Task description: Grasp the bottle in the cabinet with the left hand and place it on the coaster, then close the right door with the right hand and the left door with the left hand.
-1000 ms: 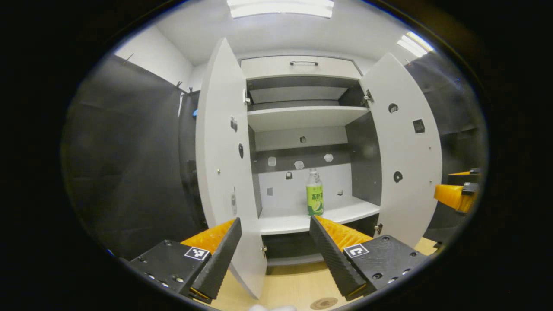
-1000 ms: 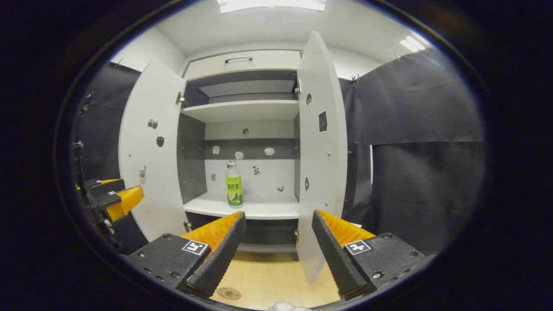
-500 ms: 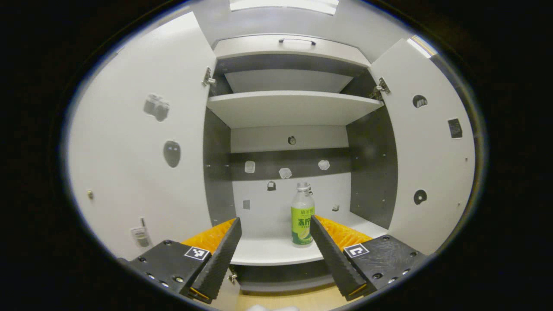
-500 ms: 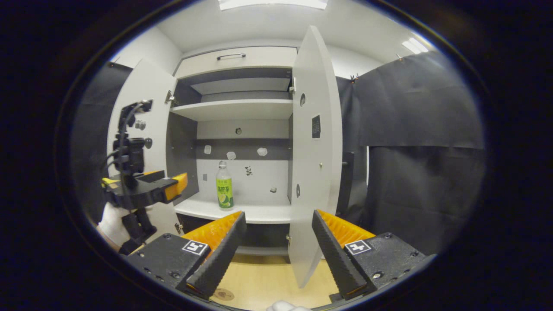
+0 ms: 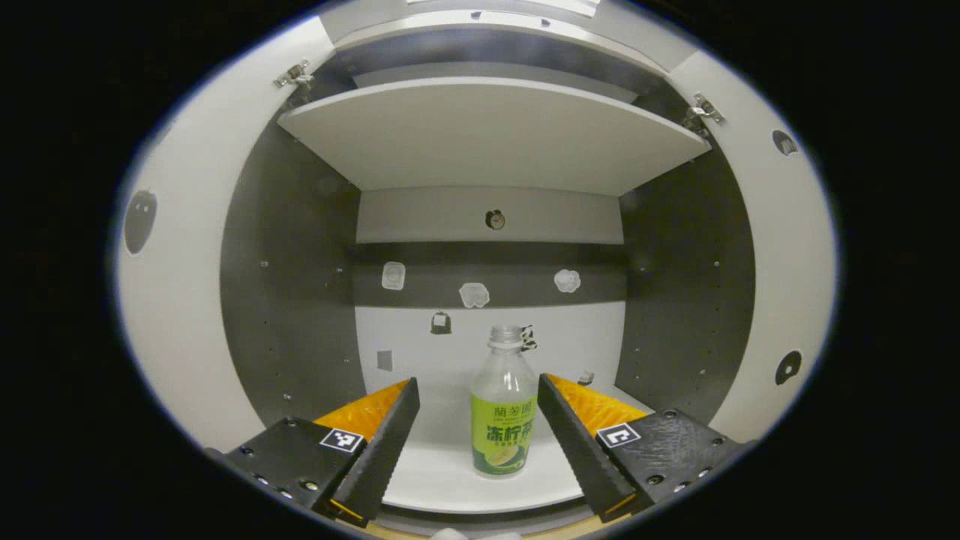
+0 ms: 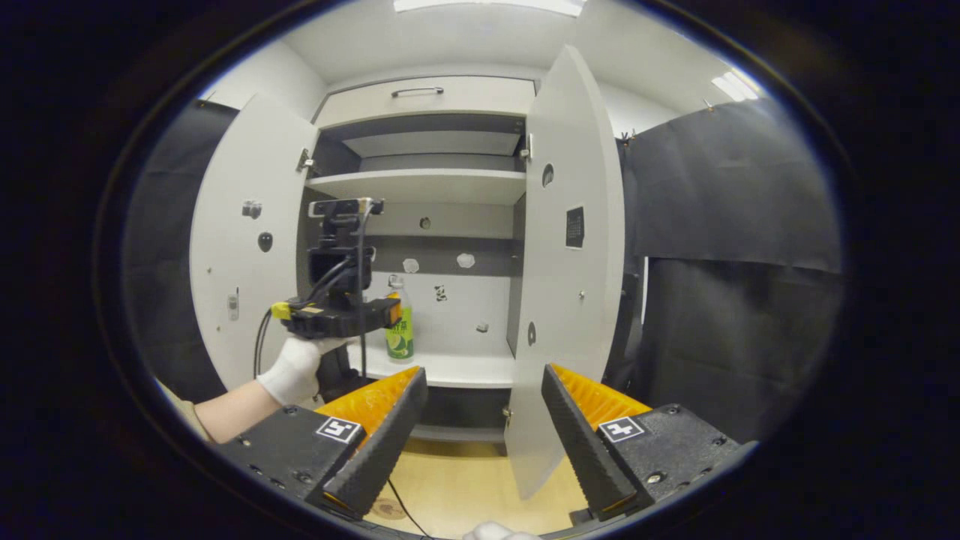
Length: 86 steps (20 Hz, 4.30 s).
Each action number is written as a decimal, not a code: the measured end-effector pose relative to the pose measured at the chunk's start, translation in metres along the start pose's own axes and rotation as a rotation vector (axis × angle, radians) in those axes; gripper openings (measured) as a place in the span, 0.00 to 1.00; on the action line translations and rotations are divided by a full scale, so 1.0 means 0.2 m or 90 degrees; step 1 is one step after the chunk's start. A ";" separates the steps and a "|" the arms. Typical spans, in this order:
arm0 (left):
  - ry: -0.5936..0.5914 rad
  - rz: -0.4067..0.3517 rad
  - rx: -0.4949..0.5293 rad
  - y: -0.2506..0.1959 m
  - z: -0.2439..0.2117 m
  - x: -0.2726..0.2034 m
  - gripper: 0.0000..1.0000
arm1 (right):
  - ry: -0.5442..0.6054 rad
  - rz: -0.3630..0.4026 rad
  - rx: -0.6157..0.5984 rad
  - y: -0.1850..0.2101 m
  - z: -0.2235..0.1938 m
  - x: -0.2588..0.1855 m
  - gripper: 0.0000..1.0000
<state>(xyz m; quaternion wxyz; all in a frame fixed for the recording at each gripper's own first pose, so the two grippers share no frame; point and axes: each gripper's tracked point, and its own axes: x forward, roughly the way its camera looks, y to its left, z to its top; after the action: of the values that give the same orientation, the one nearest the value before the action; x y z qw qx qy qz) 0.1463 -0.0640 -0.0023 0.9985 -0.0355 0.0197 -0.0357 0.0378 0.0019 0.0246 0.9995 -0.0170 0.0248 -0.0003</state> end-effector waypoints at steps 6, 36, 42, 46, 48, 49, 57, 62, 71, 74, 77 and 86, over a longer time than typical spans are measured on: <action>0.017 0.013 0.010 -0.01 -0.05 0.07 0.97 | 0.016 0.006 -0.007 0.01 -0.04 0.03 1.00; -0.016 -0.097 0.027 -0.13 -0.15 -0.54 0.78 | 0.025 -0.019 0.036 -0.16 -0.18 -0.05 1.00; 0.005 -0.118 0.007 -0.12 -0.38 -0.71 0.78 | 0.040 -0.020 0.023 -0.15 -0.22 -0.04 1.00; 0.022 -0.129 0.014 -0.08 -0.56 -0.77 0.75 | 0.057 -0.005 0.013 -0.11 -0.24 -0.02 1.00; 0.041 -0.139 0.006 -0.08 -0.69 -0.82 0.78 | 0.057 -0.005 0.006 -0.09 -0.22 -0.01 1.00; 0.046 -0.143 0.005 -0.07 -0.76 -0.85 0.75 | 0.057 -0.004 0.003 -0.09 -0.22 0.00 1.00; 0.053 -0.212 0.025 -0.11 -1.21 -1.00 0.75 | 0.094 -0.005 -0.023 -0.08 -0.31 0.02 1.00; 0.077 -0.231 0.013 -0.12 -1.47 -1.06 0.75 | 0.107 -0.001 -0.035 -0.05 -0.34 0.02 1.00; 0.053 -0.254 0.054 -0.16 -1.61 -1.13 0.76 | 0.124 -0.006 -0.055 -0.06 -0.36 0.00 1.00; 0.083 -0.250 0.053 -0.14 -1.66 -1.15 0.87 | 0.130 -0.005 -0.059 -0.07 -0.38 -0.01 1.00; 0.076 -0.227 0.064 -0.10 -1.63 -1.14 0.96 | 0.127 0.001 -0.054 -0.07 -0.39 -0.02 1.00; 0.030 -0.199 0.094 -0.09 -1.39 -1.13 0.98 | 0.132 0.000 -0.044 -0.09 -0.43 -0.10 1.00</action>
<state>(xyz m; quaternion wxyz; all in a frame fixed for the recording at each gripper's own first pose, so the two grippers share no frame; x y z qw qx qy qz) -0.0912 -0.0848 -0.2698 0.9799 0.0363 0.0347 -0.1931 0.0140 -0.0189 -0.0595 0.9904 -0.0510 0.1282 -0.0016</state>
